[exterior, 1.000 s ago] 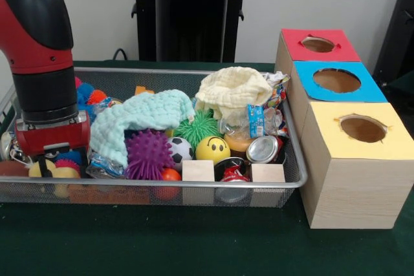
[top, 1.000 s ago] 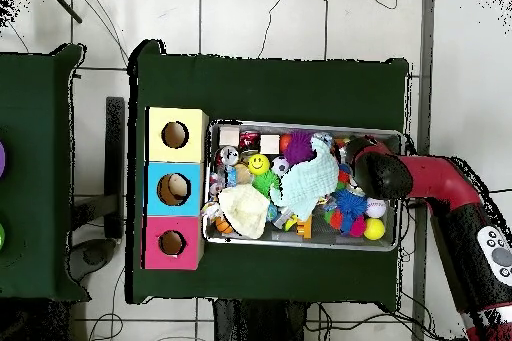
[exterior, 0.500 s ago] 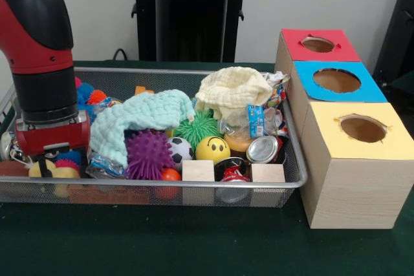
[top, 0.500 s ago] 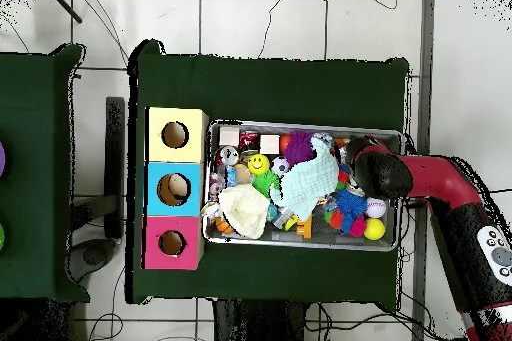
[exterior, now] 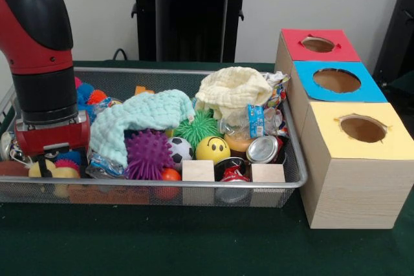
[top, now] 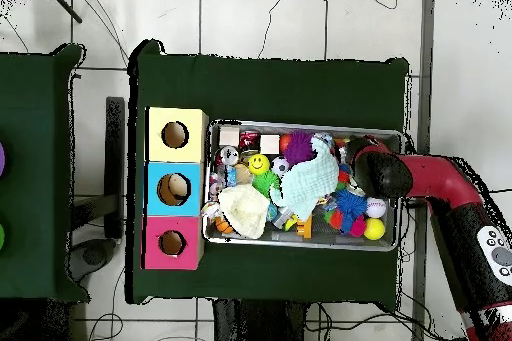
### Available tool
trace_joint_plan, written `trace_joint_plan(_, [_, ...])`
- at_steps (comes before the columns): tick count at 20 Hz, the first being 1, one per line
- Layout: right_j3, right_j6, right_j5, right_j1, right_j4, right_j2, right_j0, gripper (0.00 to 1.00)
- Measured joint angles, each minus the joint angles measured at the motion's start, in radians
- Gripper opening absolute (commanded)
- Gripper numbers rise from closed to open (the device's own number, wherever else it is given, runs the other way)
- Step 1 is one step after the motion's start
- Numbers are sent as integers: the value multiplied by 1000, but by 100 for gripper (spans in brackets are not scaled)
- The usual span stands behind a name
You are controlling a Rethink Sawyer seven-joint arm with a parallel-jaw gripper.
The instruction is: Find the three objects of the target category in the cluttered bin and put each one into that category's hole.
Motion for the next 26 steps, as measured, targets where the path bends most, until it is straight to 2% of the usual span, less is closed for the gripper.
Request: trace_joint_plan(26, [-16,0,27,5,17,0,4,100])
